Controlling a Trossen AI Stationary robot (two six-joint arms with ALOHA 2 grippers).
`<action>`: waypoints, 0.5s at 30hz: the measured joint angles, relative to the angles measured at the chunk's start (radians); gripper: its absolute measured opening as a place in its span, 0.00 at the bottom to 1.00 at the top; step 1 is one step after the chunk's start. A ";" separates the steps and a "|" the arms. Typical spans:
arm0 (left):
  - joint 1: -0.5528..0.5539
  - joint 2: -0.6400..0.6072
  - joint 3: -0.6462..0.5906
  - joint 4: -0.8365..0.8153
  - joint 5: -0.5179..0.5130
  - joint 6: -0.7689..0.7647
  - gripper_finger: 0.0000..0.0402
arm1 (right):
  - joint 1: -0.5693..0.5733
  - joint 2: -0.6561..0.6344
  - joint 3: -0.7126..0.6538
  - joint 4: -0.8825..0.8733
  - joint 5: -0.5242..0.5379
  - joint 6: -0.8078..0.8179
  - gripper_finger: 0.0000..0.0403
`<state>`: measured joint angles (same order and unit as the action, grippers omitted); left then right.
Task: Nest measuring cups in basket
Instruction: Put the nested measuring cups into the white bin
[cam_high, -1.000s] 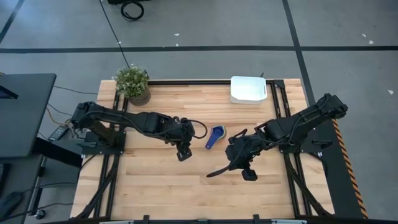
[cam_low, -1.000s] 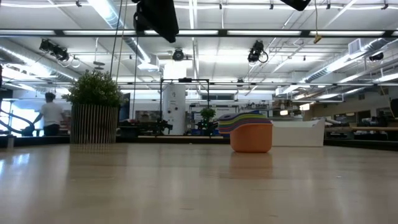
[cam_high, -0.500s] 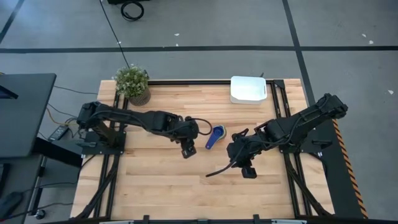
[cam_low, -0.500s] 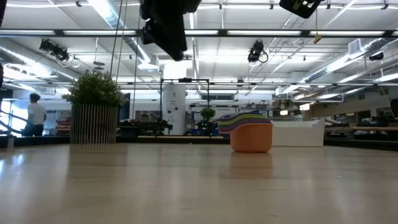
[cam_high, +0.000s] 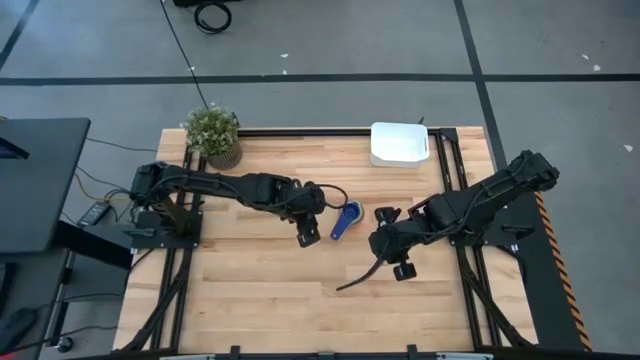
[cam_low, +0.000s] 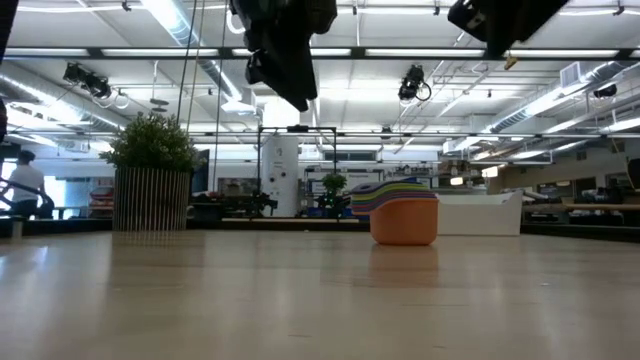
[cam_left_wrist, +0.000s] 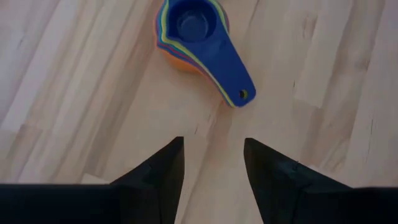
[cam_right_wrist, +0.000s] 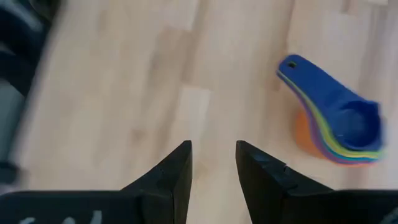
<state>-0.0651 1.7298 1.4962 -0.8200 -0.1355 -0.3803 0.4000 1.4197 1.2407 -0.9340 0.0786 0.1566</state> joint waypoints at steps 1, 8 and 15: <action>0.002 0.001 0.000 0.002 -0.001 0.000 0.43 | 0.000 0.000 -0.013 -0.006 0.024 -0.046 0.32; 0.003 0.004 0.001 -0.005 -0.001 0.001 0.43 | -0.008 0.000 -0.088 0.000 0.186 -0.242 0.32; 0.003 0.004 0.001 -0.006 -0.001 0.000 0.43 | -0.032 0.001 -0.102 0.008 0.187 -0.228 0.32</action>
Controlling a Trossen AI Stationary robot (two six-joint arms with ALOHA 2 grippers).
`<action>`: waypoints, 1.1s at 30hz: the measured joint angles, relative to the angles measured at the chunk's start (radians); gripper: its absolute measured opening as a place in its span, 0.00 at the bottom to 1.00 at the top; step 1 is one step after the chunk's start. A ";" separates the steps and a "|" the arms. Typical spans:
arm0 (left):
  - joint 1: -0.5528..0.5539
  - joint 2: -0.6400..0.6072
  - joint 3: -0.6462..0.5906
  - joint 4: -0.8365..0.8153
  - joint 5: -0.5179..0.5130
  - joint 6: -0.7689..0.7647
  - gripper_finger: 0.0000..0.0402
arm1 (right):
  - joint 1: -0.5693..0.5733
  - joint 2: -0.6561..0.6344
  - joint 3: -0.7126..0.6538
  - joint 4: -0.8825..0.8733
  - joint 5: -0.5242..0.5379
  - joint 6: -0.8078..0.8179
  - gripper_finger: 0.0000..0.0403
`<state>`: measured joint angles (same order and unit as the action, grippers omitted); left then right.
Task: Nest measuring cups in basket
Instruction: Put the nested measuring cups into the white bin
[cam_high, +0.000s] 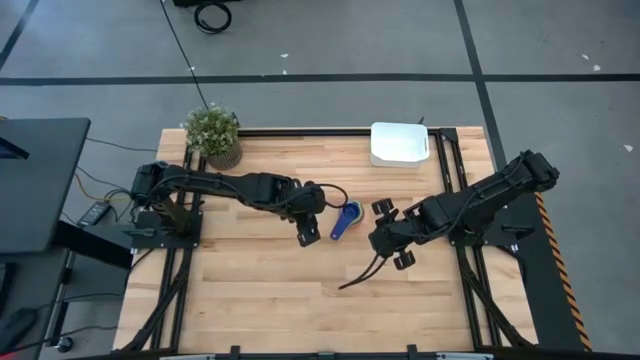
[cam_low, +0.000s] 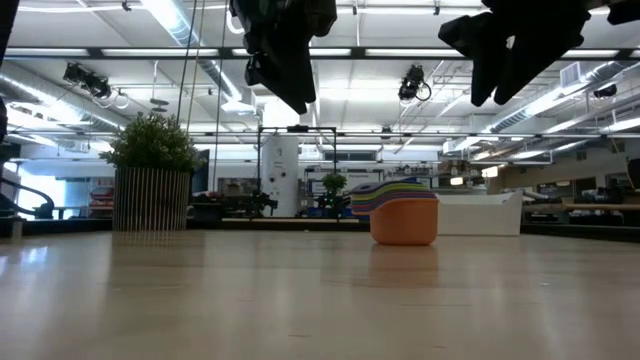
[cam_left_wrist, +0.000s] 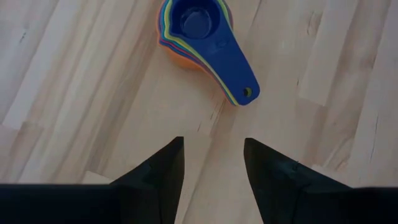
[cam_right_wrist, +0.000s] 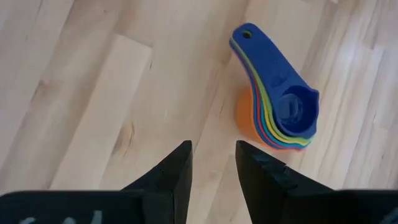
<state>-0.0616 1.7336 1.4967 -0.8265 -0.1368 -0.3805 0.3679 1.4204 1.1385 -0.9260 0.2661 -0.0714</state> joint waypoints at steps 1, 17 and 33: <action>0.000 0.000 0.000 0.000 0.000 0.000 0.43 | -0.002 0.000 0.000 0.003 -0.001 -0.002 0.32; 0.000 0.000 0.000 0.000 0.000 -0.001 0.43 | -0.105 0.003 -0.103 0.237 -0.003 -0.155 0.32; 0.000 0.000 0.000 0.000 0.000 -0.060 0.43 | -0.242 0.003 -0.206 0.402 -0.053 -0.247 0.32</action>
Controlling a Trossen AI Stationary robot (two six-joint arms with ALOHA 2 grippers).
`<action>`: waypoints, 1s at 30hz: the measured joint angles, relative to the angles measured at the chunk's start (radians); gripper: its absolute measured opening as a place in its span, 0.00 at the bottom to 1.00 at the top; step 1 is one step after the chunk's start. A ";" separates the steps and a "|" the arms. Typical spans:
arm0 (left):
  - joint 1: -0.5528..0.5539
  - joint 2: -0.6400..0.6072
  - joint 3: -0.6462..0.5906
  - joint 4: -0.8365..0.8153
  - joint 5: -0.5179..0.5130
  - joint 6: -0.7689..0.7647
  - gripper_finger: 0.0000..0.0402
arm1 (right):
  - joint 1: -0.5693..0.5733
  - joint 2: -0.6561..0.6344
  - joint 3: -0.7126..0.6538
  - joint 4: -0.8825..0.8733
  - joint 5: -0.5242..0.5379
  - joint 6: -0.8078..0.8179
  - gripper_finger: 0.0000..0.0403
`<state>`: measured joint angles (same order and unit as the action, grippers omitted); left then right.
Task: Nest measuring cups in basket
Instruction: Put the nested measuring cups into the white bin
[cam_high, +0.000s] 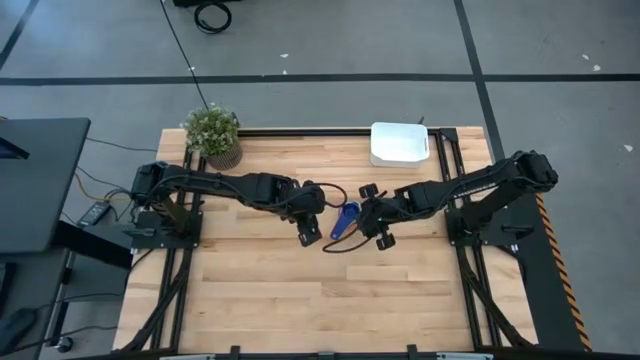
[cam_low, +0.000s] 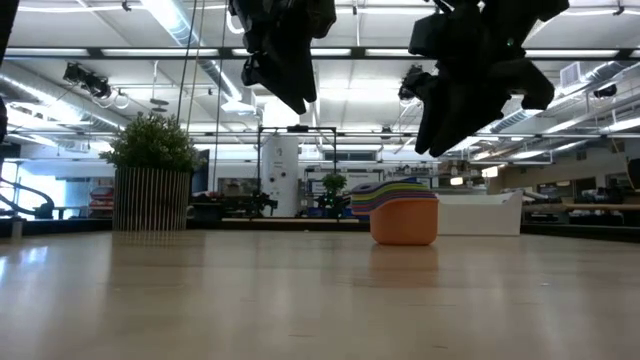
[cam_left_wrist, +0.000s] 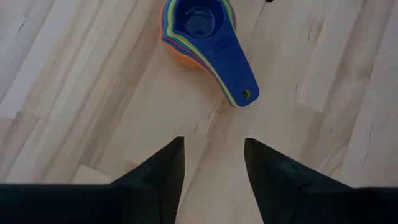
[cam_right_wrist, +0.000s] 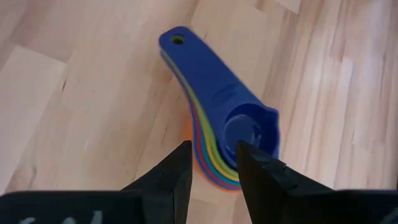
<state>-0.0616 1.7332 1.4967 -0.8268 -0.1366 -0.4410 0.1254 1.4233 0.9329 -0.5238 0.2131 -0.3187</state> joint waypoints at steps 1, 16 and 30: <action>0.000 0.000 0.000 0.000 0.000 -0.020 0.43 | -0.004 0.000 0.000 0.003 0.000 -0.003 0.32; 0.009 -0.001 0.000 0.002 -0.001 -0.124 0.43 | -0.010 0.000 0.000 0.008 -0.034 -0.028 0.32; 0.053 -0.001 0.000 0.007 0.000 -0.102 0.43 | 0.064 -0.001 0.147 -0.107 0.011 0.080 0.32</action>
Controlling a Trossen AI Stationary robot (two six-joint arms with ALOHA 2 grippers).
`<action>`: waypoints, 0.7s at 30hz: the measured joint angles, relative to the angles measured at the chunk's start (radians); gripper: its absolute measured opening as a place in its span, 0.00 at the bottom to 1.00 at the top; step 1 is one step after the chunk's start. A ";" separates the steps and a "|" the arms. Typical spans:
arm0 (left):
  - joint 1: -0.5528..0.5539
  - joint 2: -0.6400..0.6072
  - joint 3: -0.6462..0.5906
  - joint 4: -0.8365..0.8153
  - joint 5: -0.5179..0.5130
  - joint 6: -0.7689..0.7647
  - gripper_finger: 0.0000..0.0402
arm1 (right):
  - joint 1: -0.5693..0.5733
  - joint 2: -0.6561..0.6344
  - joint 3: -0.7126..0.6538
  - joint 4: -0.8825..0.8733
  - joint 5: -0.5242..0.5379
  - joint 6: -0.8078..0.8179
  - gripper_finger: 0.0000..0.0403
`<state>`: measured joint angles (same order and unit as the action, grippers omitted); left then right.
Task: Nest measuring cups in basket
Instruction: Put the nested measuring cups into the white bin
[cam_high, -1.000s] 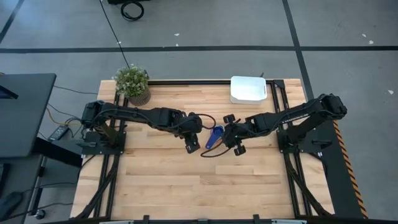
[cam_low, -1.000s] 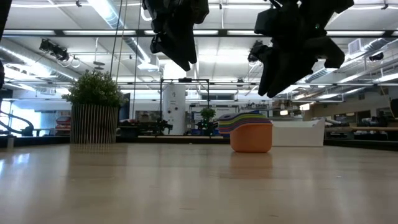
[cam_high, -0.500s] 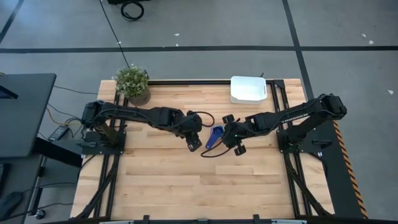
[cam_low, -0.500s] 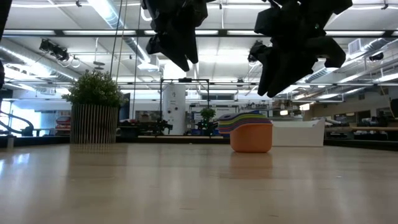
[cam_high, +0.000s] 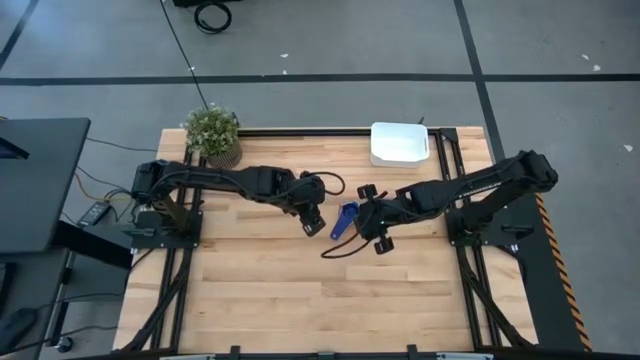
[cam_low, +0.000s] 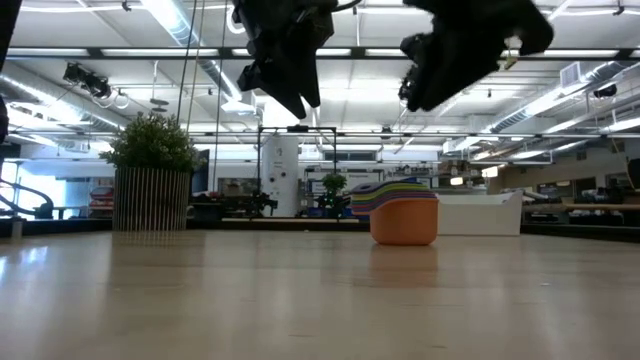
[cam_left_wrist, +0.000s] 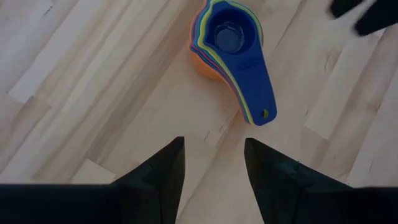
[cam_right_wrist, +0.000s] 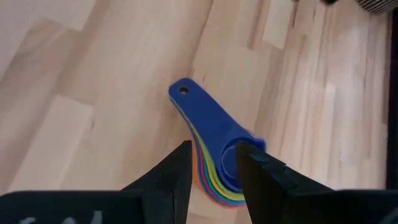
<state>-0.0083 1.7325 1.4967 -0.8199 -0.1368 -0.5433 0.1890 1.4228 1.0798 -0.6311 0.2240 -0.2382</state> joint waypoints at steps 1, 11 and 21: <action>0.001 0.000 0.000 0.002 0.000 0.001 0.43 | 0.007 0.000 0.027 -0.046 0.003 0.000 0.32; 0.018 0.000 0.000 0.025 0.000 0.013 0.43 | 0.063 -0.002 0.410 -0.580 0.041 0.058 0.32; 0.050 0.000 0.000 0.100 0.067 -0.021 0.41 | 0.088 -0.002 0.698 -0.846 0.009 0.269 0.32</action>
<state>0.0420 1.7325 1.4971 -0.7201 -0.0695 -0.5644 0.2768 1.4208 1.7776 -1.4769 0.2334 0.0307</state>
